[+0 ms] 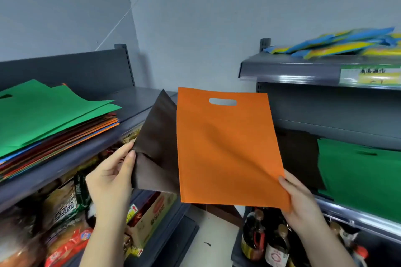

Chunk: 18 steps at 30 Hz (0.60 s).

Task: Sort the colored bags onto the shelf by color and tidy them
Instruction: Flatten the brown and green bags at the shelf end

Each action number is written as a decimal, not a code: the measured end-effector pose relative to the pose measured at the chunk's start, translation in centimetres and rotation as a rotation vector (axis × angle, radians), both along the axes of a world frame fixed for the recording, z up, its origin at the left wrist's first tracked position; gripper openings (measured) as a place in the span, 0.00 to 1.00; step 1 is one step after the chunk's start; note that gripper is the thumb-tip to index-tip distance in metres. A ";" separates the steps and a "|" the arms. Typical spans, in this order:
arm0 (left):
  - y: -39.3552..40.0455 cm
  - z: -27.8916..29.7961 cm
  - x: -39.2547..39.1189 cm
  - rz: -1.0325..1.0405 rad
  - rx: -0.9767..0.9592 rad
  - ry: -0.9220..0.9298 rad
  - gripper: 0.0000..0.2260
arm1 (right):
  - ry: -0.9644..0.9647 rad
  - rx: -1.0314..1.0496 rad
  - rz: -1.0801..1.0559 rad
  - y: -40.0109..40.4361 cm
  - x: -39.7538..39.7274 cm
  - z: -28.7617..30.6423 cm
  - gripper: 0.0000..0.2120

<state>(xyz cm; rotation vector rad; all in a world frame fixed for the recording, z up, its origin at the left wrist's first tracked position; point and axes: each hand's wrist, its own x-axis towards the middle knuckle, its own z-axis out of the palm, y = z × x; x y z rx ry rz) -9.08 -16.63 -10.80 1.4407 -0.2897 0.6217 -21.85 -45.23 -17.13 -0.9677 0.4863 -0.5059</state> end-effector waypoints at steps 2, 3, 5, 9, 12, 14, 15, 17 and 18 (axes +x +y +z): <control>-1.3 0.1 -0.4 -0.026 0.051 0.010 0.23 | 0.026 0.031 -0.031 -1.5 -2.2 -0.4 0.12; -2.0 0.2 -0.7 -0.048 0.072 0.005 0.25 | 0.036 0.050 -0.049 -2.3 -3.2 -0.7 0.12; -3.3 0.6 -1.4 -0.084 0.113 -0.012 0.27 | 0.053 0.089 -0.092 -3.4 -5.3 -1.2 0.11; -5.4 0.4 -2.5 -0.111 0.153 -0.028 0.23 | 0.073 0.161 -0.158 -5.6 -8.4 -2.4 0.12; -6.7 0.4 -3.2 -0.120 0.168 -0.058 0.20 | 0.058 0.175 -0.173 -6.8 -9.8 -2.6 0.11; -7.5 0.9 -3.8 -0.142 0.149 -0.074 0.22 | 0.045 0.181 -0.179 -7.3 -10.4 -2.7 0.11; -7.8 1.1 -4.0 -0.154 0.136 -0.080 0.23 | 0.039 0.184 -0.184 -7.6 -10.7 -2.6 0.11; -8.6 1.7 -4.2 -0.186 0.107 -0.091 0.23 | 0.036 0.184 -0.202 -8.0 -11.1 -2.5 0.11; -9.1 1.9 -4.0 -0.199 0.090 -0.098 0.24 | 0.033 0.185 -0.218 -8.2 -11.3 -2.2 0.11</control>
